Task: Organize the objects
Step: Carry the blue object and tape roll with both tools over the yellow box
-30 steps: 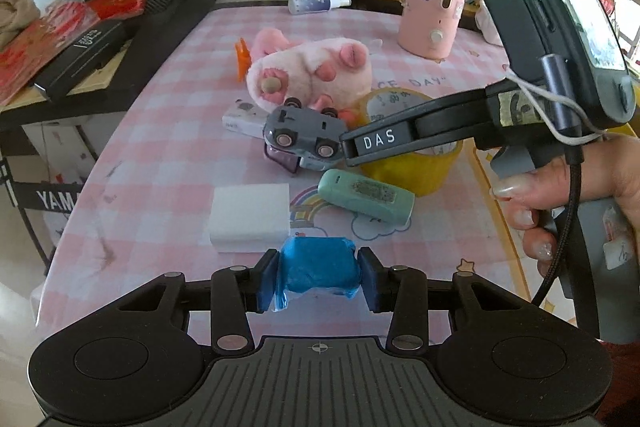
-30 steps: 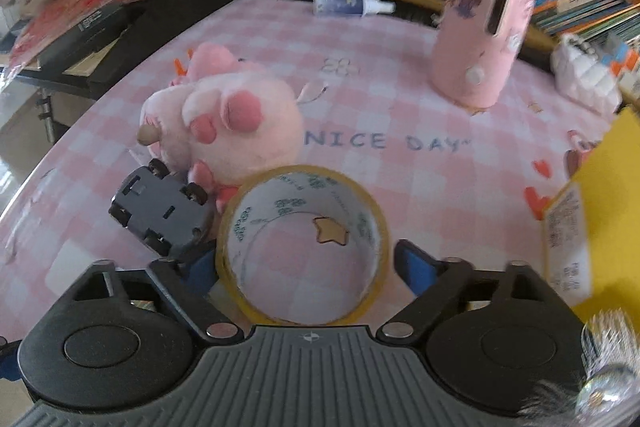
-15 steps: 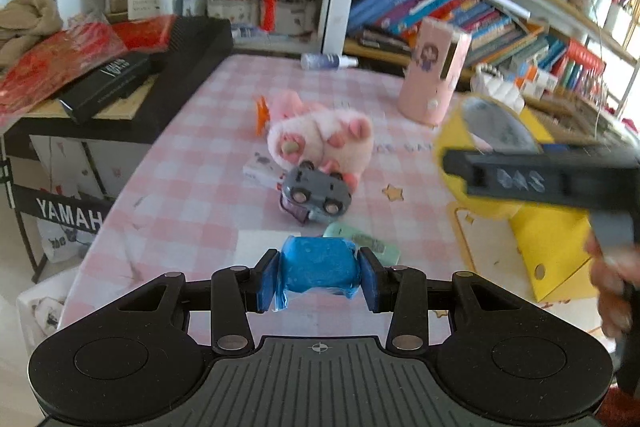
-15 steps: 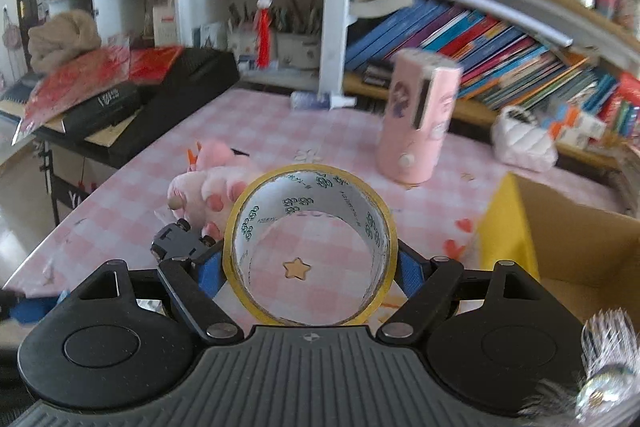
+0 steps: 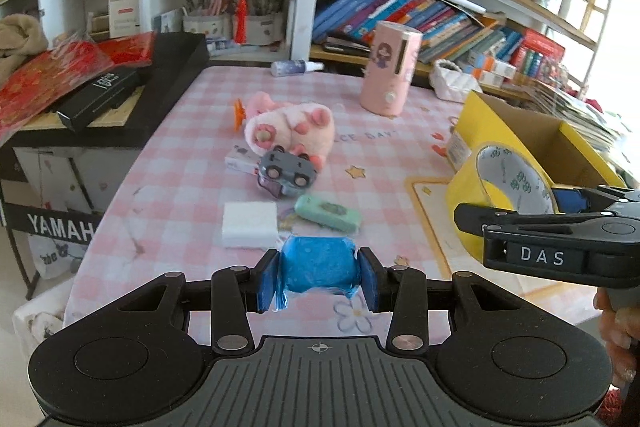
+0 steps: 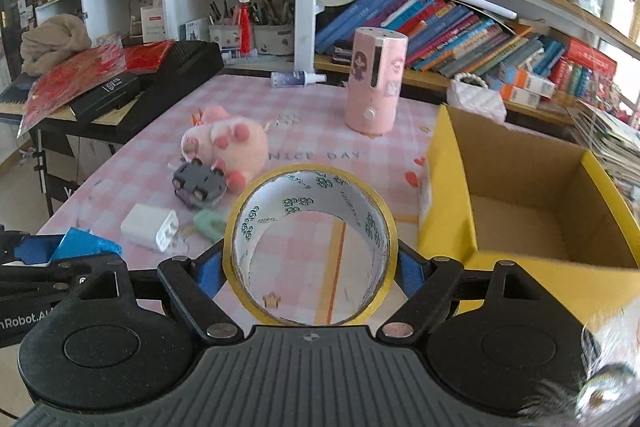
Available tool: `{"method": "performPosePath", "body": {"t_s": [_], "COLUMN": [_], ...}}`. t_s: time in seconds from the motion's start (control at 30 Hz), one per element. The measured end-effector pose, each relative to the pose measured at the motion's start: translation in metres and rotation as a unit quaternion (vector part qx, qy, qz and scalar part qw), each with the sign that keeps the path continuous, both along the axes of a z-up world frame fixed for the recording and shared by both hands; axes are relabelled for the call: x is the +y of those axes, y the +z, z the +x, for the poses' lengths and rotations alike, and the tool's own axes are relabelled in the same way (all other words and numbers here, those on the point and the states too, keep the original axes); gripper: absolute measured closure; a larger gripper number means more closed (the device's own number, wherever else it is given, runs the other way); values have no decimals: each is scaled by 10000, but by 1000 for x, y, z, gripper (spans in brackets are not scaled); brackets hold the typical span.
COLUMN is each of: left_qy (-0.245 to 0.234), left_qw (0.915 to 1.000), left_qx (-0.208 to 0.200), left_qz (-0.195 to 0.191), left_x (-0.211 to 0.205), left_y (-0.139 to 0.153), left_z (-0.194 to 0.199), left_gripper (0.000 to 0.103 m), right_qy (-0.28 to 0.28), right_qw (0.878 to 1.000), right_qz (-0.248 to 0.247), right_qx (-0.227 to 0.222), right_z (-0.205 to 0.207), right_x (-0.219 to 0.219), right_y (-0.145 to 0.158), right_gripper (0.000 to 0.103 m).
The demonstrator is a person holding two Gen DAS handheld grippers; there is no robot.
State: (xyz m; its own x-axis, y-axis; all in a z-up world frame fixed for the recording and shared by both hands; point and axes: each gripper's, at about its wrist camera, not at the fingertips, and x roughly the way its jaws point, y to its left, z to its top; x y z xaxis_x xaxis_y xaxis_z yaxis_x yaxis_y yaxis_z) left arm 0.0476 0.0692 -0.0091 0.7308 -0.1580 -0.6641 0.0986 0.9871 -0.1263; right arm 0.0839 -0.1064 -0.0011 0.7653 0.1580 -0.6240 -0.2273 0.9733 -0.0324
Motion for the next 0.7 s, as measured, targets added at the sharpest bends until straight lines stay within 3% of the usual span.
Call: {"method": "performPosePath", "body": {"t_s": [0.7], "left_qy": [-989], "left_qw": [9950], "left_qx": [-95], "left_qz": [84], "left_x": [-39], "left_y": [1], "left_z": [-51], "left_gripper": [63], "right_qy": [-1079], "right_qw": [9936], "right_qz": [241], "right_qx": [252], "right_z": [-83], "right_x": [-49], "right_y": [-9], "right_gripper": [23]}}
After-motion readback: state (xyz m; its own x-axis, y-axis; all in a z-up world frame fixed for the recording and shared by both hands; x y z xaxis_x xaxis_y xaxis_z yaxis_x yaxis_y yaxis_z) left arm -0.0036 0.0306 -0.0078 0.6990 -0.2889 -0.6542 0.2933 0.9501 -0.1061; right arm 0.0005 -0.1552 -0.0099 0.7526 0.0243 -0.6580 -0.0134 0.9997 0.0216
